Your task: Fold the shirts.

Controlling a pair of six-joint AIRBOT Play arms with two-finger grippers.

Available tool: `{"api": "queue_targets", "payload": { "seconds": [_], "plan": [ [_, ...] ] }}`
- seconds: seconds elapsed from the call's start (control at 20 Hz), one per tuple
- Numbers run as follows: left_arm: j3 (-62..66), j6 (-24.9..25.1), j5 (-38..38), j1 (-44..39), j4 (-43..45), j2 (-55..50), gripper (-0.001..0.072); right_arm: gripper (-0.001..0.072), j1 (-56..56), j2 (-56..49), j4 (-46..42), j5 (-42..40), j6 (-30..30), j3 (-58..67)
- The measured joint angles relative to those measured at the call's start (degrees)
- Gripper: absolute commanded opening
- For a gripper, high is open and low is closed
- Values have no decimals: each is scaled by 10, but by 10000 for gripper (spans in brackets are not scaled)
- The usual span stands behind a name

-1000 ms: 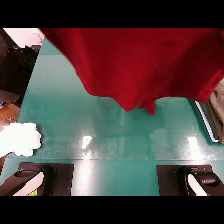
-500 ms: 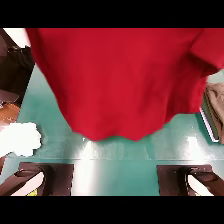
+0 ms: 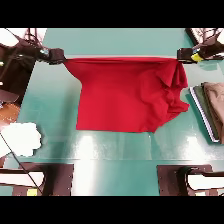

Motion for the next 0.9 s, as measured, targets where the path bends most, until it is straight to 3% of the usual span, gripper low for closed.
{"api": "queue_targets", "payload": {
  "seconds": [0.1, 0.15, 0.2, 0.25, 0.35, 0.6, 0.9],
  "plan": [
    [0, 0, 27, 0, 1, -19, 29, 19, 0, -19, 0, -28, -1, 3],
    [0, 0, 37, 0, 2, -25, 291, 78, 0, -25, 0, -44, -2, 5],
    [2, 0, 50, 1, 20, -30, 608, 318, -1, -29, -7, -61, -3, 5],
    [5, -3, 54, 4, 22, -33, 663, 420, -7, -33, -5, -76, -2, 6],
    [14, -4, 49, 0, 6, -36, 475, 417, -12, -36, 44, -97, -3, 7],
    [51, -3, -46, 30, 0, -25, 488, 408, -55, -8, 170, -74, -31, -11],
    [-34, 5, -132, 45, -38, -7, 487, 408, -96, 110, 220, -30, -62, -135]
  ]
}}
